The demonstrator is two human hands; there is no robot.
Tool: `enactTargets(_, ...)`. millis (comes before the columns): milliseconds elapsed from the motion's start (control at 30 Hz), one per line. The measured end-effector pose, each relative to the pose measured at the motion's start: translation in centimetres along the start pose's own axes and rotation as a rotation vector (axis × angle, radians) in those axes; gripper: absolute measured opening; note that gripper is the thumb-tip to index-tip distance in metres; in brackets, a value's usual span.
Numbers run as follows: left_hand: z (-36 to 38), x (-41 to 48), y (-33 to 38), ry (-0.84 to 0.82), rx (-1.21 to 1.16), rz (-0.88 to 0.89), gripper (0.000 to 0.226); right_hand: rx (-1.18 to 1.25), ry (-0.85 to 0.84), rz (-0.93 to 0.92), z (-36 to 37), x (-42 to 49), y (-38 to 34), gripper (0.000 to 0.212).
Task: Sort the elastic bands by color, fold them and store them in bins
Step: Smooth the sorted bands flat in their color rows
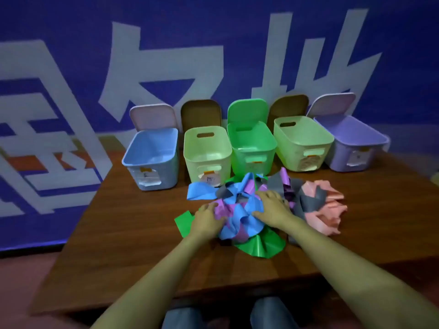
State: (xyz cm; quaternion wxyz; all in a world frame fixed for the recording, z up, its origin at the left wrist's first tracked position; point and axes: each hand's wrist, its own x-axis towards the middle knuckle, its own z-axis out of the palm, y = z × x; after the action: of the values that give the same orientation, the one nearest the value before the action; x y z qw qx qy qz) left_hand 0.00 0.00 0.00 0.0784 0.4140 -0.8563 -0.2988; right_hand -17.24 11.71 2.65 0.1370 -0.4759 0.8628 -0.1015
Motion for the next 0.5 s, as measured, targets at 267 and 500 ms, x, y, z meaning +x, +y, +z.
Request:
enactTargets(267, 2.3, -1.6, 0.9, 0.009, 0.111, -0.024, 0.076, 0.102, 0.043, 0.011, 3.0, -0.9, 1.3, 0.064)
enactTargets(500, 2.1, -1.1, 1.2, 0.118, 0.172, -0.033, 0.037, -0.020, 0.240, 0.006, 4.0, 0.0, 1.9, 0.030)
